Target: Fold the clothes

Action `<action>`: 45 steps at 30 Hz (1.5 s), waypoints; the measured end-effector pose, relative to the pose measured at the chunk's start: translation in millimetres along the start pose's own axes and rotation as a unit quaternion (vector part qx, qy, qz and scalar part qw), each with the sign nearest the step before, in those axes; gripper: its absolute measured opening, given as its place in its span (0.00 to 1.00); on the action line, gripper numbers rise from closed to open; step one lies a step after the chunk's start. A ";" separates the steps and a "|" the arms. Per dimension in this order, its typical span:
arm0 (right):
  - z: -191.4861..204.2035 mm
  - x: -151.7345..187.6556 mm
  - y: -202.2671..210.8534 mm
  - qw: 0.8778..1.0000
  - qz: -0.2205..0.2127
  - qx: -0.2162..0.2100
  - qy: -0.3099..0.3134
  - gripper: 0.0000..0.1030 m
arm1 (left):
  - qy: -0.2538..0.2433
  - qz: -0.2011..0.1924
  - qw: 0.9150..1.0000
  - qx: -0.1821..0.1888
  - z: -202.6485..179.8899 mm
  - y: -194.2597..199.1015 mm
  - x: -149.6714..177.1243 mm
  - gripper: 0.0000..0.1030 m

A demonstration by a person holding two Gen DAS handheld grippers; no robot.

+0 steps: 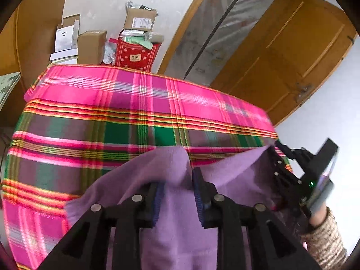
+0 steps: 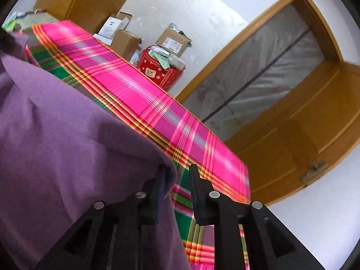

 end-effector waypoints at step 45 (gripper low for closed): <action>82.2 112.6 182.8 0.971 -0.062 -0.230 -0.029 0.53 | 0.096 0.014 0.995 -0.026 57.6 111.7 220.6 0.41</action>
Point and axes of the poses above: each gripper's, at about its wrist camera, not at the fingertips, and y roughly against the way its jaws point, z to its left, x to its underside, the point moved 4 cm from there along -y, roughly the way its jaws point, and after that the axes turned 1 degree about z, right-handed, at the moved point
